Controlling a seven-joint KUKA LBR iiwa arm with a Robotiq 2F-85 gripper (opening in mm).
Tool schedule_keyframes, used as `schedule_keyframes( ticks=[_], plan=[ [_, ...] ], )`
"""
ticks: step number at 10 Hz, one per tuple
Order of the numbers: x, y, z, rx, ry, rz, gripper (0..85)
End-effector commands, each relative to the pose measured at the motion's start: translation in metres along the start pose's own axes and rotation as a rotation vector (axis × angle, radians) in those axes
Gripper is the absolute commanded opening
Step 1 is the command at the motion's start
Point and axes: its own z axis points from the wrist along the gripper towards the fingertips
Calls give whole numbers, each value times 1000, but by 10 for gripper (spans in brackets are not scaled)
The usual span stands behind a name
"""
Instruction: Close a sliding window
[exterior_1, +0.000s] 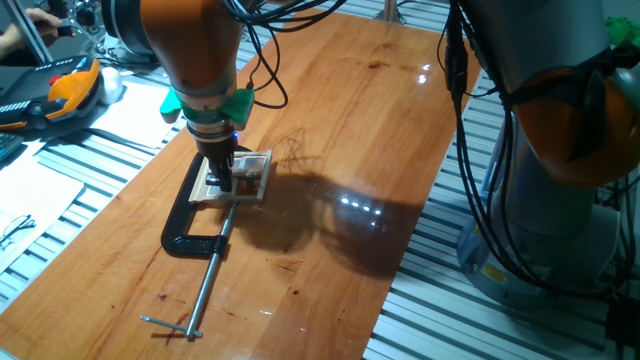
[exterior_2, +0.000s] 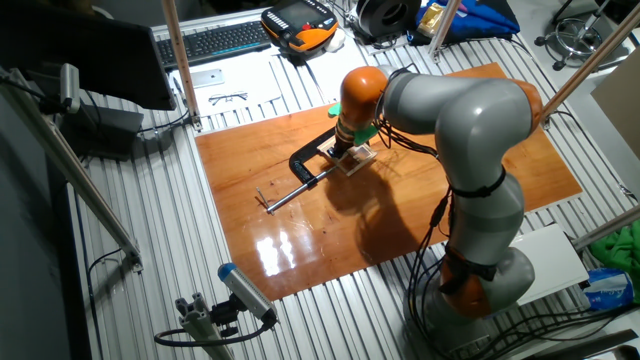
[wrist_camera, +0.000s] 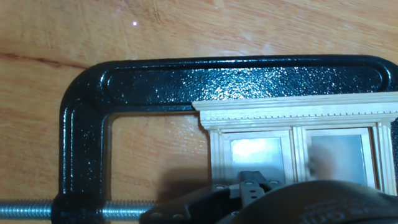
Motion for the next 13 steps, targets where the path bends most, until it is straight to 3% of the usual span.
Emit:
schedule_keyframes(
  ticks=[1, 13],
  plan=[
    [0, 0, 0, 1, 1, 0, 0],
    [2, 0, 0, 13, 24, -1, 0]
  ],
)
